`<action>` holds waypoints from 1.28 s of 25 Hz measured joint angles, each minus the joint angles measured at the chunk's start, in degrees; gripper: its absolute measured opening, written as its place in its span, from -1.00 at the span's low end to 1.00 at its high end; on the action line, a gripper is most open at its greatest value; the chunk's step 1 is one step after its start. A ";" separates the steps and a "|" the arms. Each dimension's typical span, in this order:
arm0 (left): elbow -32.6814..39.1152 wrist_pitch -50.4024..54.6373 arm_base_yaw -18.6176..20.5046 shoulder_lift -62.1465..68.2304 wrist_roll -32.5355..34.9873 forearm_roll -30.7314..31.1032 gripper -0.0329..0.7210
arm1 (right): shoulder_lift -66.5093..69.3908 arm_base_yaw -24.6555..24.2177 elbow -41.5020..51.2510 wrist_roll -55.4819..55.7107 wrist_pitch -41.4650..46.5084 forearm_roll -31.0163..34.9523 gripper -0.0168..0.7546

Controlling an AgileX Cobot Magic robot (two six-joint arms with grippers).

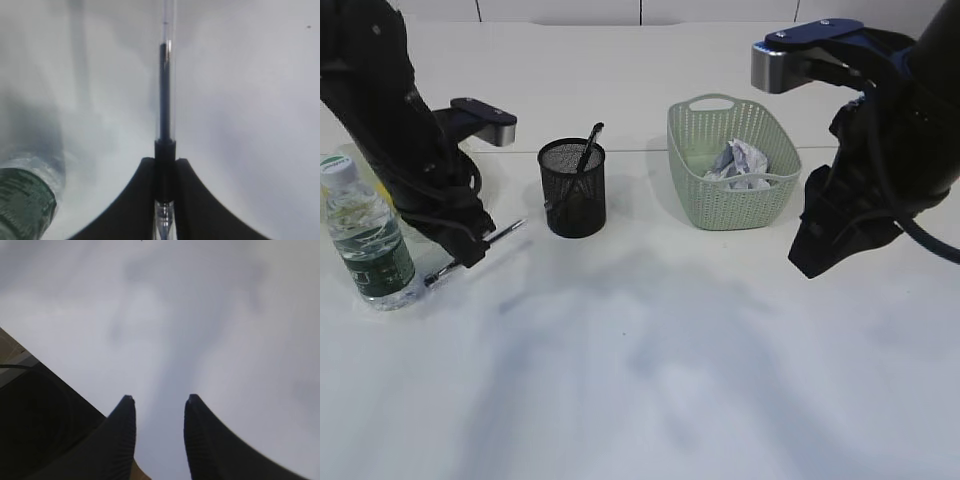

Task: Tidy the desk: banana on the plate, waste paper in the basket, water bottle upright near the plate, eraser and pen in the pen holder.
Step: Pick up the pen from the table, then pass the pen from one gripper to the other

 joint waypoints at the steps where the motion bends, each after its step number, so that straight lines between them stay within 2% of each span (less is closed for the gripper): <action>1: 0.00 0.12 -0.13 -1.29 0.00 -0.13 -0.80 | -0.10 0.00 0.00 0.00 0.03 0.14 -0.30; 6: 0.00 2.61 -3.39 -7.00 0.00 -0.22 -0.80 | -3.61 0.00 4.11 -0.13 -0.68 0.88 -0.30; 13: 0.00 7.16 -11.67 -11.76 0.00 -0.22 -0.80 | -12.08 0.00 14.46 -1.31 -4.07 1.28 -0.30; 21: 0.00 8.94 -19.21 -14.51 -2.62 -0.22 -0.80 | -13.88 0.00 15.11 -3.14 -6.42 5.66 -0.30; 26: 0.00 10.25 -20.28 -16.59 -4.03 -0.12 -0.80 | -14.02 0.00 15.75 -5.38 -8.87 10.01 -0.30; 32: 0.00 11.48 -20.36 -20.11 -5.70 1.81 -0.80 | -14.02 0.00 19.62 -7.10 -16.57 17.78 -0.30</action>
